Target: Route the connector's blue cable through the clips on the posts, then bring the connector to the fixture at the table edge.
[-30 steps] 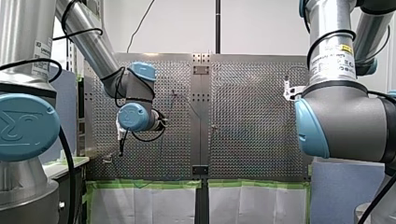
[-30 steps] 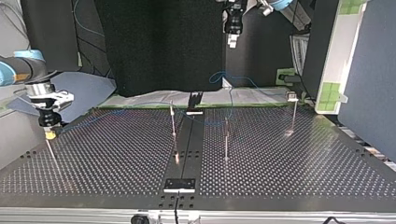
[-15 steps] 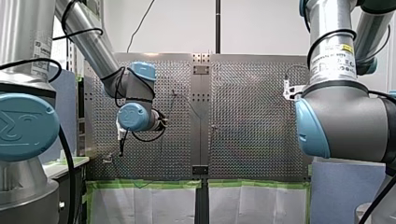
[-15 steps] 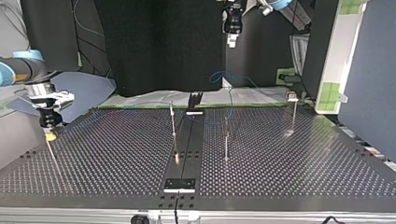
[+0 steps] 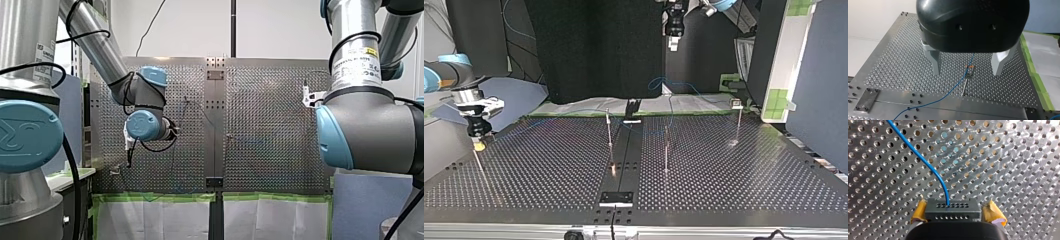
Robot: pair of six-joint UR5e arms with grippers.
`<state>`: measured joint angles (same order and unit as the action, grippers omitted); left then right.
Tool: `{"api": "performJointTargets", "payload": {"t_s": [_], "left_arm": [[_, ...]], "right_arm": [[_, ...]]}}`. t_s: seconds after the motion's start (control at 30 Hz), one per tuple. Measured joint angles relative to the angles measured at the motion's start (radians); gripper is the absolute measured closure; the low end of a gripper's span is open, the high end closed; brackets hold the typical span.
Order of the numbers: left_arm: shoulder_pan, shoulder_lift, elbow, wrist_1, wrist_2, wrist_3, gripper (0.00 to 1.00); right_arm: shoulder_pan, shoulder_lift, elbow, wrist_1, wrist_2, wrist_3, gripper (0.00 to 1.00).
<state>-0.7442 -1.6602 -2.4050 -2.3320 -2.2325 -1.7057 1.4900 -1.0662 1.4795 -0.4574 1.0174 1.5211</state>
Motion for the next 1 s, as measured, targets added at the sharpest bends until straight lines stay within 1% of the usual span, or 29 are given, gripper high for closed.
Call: {"api": "performJointTargets", "payload": {"t_s": [0.73, 1.0], "left_arm": [[-0.002, 0.000, 0.000, -0.001, 0.000, -0.003, 0.00], [0.010, 0.000, 0.004, 0.006, 0.012, 0.000, 0.00]], "right_arm": [[0.000, 0.000, 0.000, 0.000, 0.000, 0.000, 0.00], [0.000, 0.000, 0.000, 0.000, 0.000, 0.000, 0.00]]}}
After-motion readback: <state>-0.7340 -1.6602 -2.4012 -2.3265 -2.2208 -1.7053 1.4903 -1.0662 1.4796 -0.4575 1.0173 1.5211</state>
